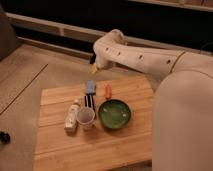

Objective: Place the pepper in the ceramic bowl

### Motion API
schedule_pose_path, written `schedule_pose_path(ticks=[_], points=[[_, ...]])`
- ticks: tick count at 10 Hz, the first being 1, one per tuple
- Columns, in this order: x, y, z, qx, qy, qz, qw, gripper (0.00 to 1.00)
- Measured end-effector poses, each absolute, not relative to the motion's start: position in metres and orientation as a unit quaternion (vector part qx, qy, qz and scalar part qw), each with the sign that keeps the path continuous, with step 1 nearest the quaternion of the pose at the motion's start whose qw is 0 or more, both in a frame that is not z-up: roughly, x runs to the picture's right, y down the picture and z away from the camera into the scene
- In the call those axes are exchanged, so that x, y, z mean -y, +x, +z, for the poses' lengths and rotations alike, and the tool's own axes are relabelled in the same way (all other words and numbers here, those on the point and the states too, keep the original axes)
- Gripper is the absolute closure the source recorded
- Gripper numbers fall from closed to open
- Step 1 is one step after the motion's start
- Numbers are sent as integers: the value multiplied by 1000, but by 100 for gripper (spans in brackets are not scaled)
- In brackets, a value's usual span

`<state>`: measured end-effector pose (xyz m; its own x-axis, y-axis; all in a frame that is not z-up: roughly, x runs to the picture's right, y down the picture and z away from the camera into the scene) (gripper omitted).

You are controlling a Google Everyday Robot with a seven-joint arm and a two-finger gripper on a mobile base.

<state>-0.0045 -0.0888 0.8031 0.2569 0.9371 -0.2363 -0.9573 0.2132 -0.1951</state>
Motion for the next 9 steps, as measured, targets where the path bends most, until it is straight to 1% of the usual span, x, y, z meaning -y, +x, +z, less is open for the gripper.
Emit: schedule_pose_path(ticks=[5, 9], points=[[33, 17, 839, -81, -189, 632, 747, 35], [33, 18, 838, -82, -189, 633, 746, 35]])
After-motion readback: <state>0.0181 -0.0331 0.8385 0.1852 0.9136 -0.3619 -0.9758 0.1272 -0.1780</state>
